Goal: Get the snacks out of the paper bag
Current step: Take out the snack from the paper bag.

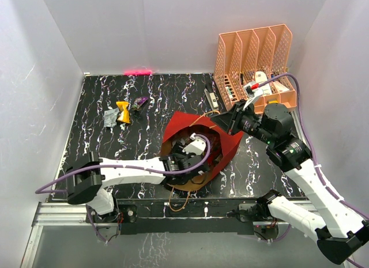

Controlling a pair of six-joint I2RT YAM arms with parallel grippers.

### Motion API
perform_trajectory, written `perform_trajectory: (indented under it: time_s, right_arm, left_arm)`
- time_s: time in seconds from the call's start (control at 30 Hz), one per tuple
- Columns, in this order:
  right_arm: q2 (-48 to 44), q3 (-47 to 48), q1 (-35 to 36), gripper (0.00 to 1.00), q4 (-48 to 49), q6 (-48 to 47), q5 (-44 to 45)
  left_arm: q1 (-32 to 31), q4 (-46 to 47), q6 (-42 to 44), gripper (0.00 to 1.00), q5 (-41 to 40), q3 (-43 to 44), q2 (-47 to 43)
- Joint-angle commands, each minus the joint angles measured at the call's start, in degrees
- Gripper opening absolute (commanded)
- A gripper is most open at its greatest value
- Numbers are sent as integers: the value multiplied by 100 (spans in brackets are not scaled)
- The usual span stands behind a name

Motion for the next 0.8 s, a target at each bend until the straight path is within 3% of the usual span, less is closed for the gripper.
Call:
perform_trajectory:
  time_s: [0.0, 0.2, 0.4, 0.63, 0.77]
  right_arm:
    - [-145, 28, 10, 7, 95, -38, 107]
    - [-164, 35, 10, 7, 78, -32, 103]
    - [-192, 49, 10, 7, 64, -20, 121]
    - [-208, 87, 10, 7, -13, -29, 172]
    - [-223, 98, 10, 7, -33, -47, 202]
  left_arm:
    - [-7, -306, 218, 65, -1551, 394, 326]
    - [327, -98, 374, 66, -1915, 601, 899]
    - [678, 703, 875, 55, -1923, 537, 1301]
    - [979, 1131, 1249, 29, -1370, 536, 1598]
    - [974, 680, 777, 9, -1122, 621, 1556]
